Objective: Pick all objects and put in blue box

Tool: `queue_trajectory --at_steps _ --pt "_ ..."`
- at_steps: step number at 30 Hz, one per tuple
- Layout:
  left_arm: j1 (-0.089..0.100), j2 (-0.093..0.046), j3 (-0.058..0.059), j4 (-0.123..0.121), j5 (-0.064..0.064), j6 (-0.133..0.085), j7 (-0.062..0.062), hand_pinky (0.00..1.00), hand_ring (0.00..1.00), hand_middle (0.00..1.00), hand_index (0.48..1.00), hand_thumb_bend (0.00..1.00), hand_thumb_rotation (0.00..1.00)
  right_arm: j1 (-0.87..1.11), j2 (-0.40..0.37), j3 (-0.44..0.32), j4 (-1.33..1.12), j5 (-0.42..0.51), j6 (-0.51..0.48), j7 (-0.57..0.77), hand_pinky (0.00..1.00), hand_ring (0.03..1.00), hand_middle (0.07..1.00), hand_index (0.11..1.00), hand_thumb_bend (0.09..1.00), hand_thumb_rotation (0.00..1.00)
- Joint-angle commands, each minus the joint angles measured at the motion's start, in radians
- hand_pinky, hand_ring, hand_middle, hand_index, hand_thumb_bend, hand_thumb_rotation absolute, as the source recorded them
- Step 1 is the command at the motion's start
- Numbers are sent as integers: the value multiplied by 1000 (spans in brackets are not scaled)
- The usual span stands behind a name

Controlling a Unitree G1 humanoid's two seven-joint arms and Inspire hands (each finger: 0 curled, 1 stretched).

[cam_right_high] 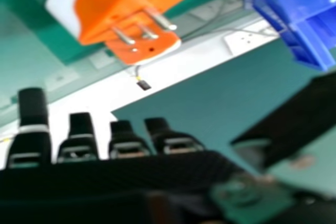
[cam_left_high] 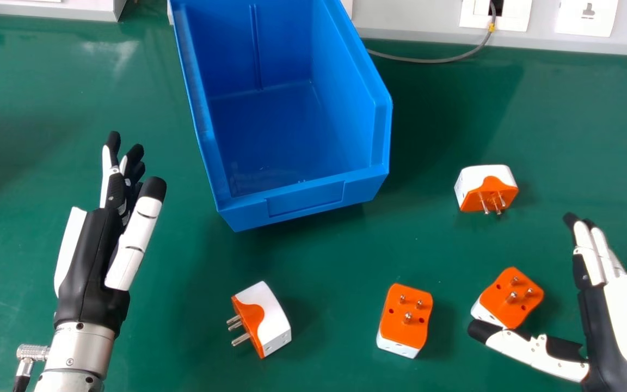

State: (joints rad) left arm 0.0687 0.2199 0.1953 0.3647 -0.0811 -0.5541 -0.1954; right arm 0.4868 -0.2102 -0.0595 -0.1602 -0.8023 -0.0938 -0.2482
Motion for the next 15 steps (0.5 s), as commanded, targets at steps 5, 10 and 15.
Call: queue_trajectory --at_steps 5,10,15 --pt "6 11 13 -16 -13 -26 -7 1000 1000 1000 1000 632 894 -46 -27 23 -29 -33 125 60 737 902 942 918 990 760" --pt "11 12 16 -13 -10 -32 -9 1000 1000 1000 1000 622 893 -94 -41 45 -19 -48 219 118 741 896 932 904 994 757" --pt "17 13 16 -24 -9 -24 -12 1000 1000 1000 1000 608 887 -144 -69 79 6 -60 296 166 753 890 924 892 994 756"
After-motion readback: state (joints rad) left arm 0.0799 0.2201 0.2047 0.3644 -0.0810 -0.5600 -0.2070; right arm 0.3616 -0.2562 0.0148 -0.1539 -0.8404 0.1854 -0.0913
